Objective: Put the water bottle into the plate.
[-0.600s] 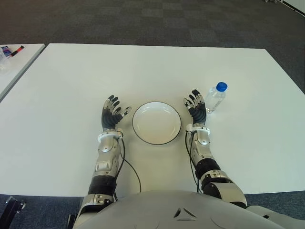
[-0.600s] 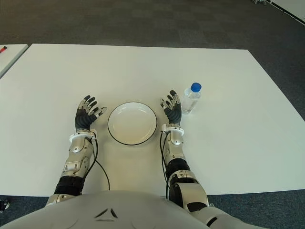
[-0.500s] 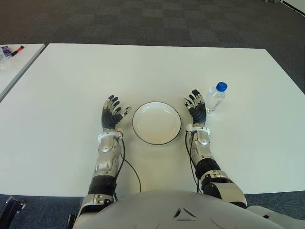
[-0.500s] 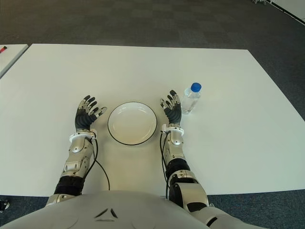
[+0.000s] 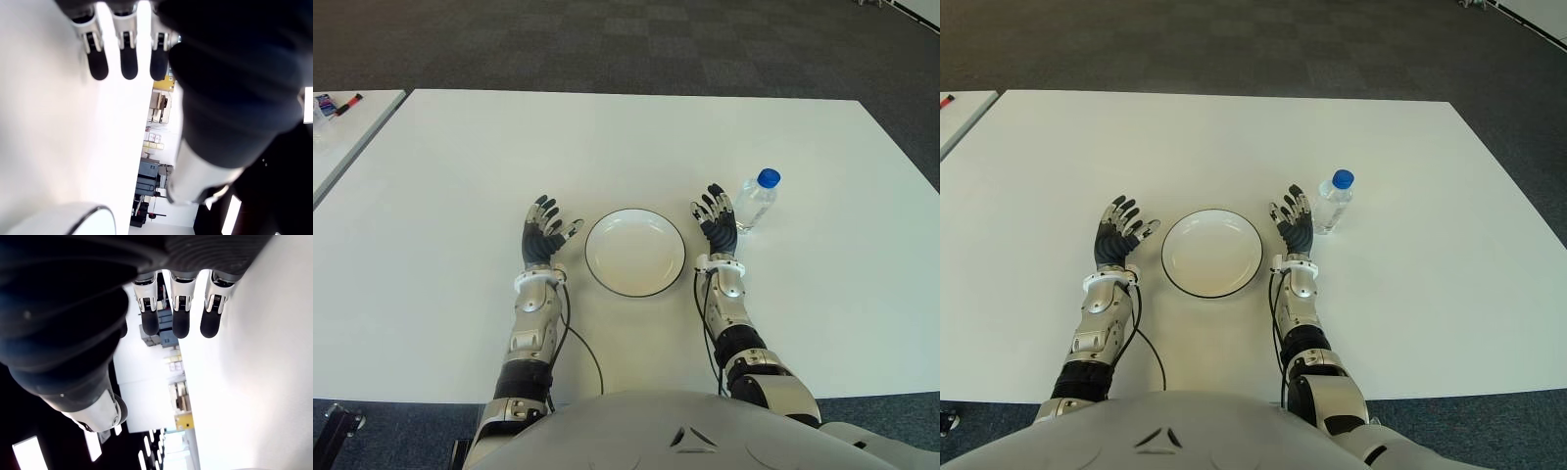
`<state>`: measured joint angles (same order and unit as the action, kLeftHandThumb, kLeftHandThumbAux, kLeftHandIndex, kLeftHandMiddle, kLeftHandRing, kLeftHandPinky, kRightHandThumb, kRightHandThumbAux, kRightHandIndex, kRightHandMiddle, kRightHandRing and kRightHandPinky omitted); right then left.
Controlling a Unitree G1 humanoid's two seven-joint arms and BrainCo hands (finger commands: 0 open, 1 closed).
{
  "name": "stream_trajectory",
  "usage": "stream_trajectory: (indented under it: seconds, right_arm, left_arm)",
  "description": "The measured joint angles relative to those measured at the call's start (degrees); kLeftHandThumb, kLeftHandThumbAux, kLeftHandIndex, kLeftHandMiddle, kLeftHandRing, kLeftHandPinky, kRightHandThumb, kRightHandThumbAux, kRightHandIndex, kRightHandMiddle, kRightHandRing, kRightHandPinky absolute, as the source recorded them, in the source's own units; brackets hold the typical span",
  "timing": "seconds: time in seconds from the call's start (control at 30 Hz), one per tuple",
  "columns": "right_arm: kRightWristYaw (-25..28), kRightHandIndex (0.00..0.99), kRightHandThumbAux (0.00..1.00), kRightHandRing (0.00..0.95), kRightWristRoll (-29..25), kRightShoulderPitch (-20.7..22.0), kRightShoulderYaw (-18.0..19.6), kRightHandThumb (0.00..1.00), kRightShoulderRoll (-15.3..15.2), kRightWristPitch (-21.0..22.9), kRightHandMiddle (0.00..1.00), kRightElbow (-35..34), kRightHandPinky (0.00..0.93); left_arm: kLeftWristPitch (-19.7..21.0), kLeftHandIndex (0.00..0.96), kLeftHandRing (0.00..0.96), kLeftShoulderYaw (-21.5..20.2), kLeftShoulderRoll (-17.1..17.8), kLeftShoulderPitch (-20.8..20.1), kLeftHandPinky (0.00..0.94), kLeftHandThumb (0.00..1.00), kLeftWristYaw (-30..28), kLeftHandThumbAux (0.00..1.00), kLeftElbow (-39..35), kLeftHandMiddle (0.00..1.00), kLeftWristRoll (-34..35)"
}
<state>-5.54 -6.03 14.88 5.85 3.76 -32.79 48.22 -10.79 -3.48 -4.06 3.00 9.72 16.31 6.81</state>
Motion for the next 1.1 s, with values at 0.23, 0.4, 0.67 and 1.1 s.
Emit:
stream_trajectory:
  seconds: [0.23, 0.4, 0.67, 1.1]
  right_arm:
    - [0.0, 0.121, 0.811, 0.108, 0.0, 0.0, 0.0, 0.071, 0.0, 0.0, 0.116, 0.0, 0.156]
    - [0.0, 0.120, 0.812, 0.108, 0.1, 0.0, 0.0, 0.068, 0.0, 0.0, 0.116, 0.0, 0.155]
    - [0.0, 0.120, 0.812, 0.107, 0.3, 0.0, -0.1, 0.061, 0.0, -0.6, 0.114, 0.1, 0.159]
    - [-0.2, 0.120, 0.818, 0.107, 1.3, -0.3, -0.3, 0.058, 0.0, -2.8, 0.112, 0.0, 0.157]
  left_arm:
    - [0.0, 0.154, 0.162, 0.0, 0.0, 0.0, 0.195, 0.038, 0.0, 0.998, 0.0, 0.176, 0.0]
    - [0.0, 0.152, 0.161, 0.0, 0.0, 0.0, 0.194, 0.040, 0.0, 0.998, 0.0, 0.175, 0.0]
    - [0.0, 0.142, 0.157, 0.0, 0.0, 0.0, 0.187, 0.032, 0.0, 0.998, 0.0, 0.170, 0.0]
    - [0.0, 0.143, 0.157, 0.1, 0.0, 0.0, 0.189, 0.024, 0.0, 0.998, 0.0, 0.173, -0.1]
